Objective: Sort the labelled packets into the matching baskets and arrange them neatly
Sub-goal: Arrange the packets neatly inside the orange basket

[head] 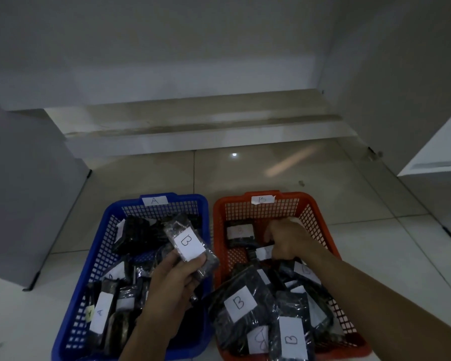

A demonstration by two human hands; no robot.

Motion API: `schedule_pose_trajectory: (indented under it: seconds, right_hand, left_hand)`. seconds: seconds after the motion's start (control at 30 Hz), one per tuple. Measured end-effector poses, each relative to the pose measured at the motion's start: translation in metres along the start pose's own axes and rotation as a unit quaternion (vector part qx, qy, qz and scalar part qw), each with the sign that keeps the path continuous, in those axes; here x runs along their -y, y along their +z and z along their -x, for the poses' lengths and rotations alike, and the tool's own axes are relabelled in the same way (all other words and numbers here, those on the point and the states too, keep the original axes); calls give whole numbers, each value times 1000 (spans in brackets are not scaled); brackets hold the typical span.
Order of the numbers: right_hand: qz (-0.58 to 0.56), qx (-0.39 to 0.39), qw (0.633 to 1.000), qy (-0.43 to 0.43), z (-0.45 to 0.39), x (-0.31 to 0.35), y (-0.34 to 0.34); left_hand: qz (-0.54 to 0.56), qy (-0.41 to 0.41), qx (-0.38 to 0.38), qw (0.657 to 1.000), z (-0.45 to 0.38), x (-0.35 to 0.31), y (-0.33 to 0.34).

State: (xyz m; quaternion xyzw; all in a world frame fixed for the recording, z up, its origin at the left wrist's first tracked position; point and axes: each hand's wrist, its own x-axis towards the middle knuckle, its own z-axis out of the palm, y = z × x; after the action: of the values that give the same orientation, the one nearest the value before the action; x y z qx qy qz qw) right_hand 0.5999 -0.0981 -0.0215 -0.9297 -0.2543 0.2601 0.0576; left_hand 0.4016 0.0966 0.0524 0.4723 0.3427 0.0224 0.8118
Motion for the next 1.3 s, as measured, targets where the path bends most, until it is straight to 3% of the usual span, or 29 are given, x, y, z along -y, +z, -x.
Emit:
schedule_pose_trajectory:
  seconds: [0.1,0.43,0.53,0.77,0.93,1.07,1.3]
  right_hand:
    - [-66,57,996,11,3,4,-19]
    - [-226,33,974,12,6,11,-12]
    - [-266,-8,963,41,3,6,-4]
    - [-231,-109,965,64,3,12,18]
    - [-111,-258,952,124,22,-22,-5]
    - [0,-182,973,146,18,-29,-7]
    - [-128,-140,970,150,-3,-21,-11]
  left_hand:
    - [-2,1,-9,1000,4,-4,-4]
    - [-5,-6,-13,1000,0,0,-11]
    - [-3,-4,-16,1000,-3,3,-12]
    - [-4,-11,-5,1000,-8,11,3]
    - [-5,-3,14,1000,-3,10,14]
    - [-13,-4,23,1000,2,11,22]
    - [-20,0,26,999,3,8,21]
